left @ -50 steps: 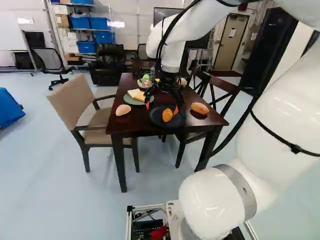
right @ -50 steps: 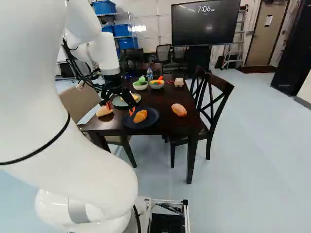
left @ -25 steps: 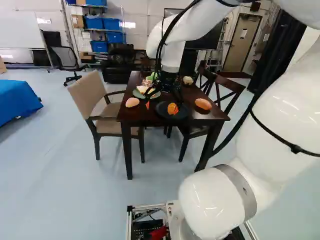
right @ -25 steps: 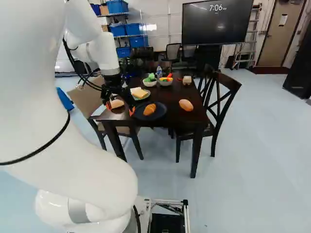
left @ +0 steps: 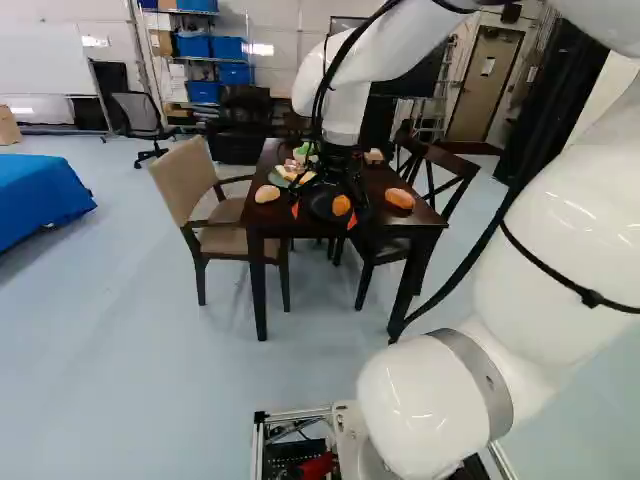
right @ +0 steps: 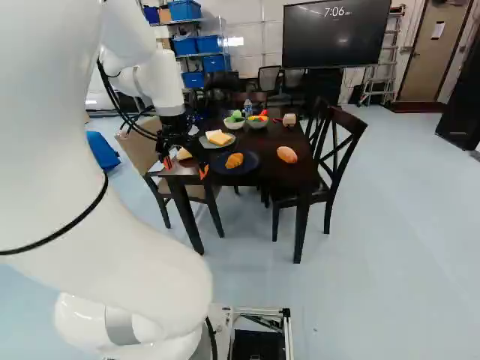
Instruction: Move the croissant to the empty plate
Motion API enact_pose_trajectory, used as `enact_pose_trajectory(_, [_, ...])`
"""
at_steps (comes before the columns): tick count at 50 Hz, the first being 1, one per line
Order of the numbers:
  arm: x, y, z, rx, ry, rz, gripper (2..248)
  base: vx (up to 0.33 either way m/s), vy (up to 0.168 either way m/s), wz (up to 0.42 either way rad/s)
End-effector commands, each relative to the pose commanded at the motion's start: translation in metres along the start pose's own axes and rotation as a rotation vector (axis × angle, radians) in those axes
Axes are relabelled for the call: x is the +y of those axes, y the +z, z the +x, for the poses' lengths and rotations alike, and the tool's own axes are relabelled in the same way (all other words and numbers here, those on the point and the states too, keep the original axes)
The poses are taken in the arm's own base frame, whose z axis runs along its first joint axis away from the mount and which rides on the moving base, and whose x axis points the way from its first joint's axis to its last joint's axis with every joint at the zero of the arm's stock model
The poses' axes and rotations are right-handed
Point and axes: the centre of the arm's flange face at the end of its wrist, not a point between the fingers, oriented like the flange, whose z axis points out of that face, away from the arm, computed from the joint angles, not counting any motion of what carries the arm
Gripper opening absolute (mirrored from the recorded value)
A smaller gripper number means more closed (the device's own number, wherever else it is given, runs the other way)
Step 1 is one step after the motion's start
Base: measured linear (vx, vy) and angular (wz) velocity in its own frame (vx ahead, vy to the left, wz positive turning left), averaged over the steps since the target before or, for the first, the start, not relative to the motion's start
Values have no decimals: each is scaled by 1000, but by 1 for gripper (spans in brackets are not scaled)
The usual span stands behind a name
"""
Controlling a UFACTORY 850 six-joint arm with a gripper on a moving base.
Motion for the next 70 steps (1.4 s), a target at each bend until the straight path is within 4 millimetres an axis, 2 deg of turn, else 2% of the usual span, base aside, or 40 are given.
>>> enact_pose_trajectory(18, [0,0,0,0,0,0,247,-122,0,13])
enact_pose_trajectory(46, [1,1,0,6,-1,2,247,4,0,-1])
enact_pose_trajectory(70, [5,11,-1,48,-11,18,247,0,0,0])
